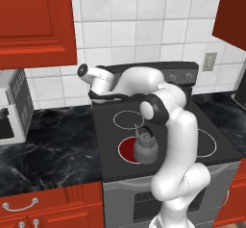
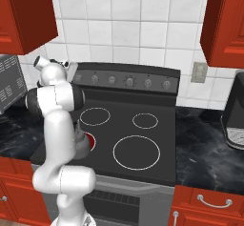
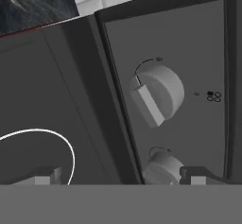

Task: Lower the heat of the kettle.

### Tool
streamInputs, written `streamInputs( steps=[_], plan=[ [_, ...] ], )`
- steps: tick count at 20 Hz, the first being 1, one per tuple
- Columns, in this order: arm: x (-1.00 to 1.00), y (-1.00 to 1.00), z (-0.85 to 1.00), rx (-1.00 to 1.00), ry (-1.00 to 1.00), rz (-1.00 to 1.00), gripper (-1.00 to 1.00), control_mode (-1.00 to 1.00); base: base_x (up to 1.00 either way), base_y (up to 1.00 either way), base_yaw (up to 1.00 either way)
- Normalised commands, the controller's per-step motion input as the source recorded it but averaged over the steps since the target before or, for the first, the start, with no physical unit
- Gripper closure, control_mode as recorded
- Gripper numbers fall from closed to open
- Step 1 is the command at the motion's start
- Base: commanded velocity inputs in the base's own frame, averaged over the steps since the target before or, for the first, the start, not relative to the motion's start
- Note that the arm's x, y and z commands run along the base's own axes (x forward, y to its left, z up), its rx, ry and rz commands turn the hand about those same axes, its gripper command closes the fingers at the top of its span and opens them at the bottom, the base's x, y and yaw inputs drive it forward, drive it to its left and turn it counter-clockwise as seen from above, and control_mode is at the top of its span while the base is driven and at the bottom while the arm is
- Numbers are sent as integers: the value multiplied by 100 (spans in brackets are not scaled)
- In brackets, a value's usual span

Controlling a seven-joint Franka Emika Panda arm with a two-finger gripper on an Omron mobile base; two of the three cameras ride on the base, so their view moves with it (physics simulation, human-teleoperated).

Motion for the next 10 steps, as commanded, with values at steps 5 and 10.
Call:
streamInputs(
  steps=[5,10],
  plan=[
    [25,11,-5,0,-3,3,-100,-100,0,0,0],
    [22,8,-11,0,-7,3,-100,-100,0,0,0]
  ],
)
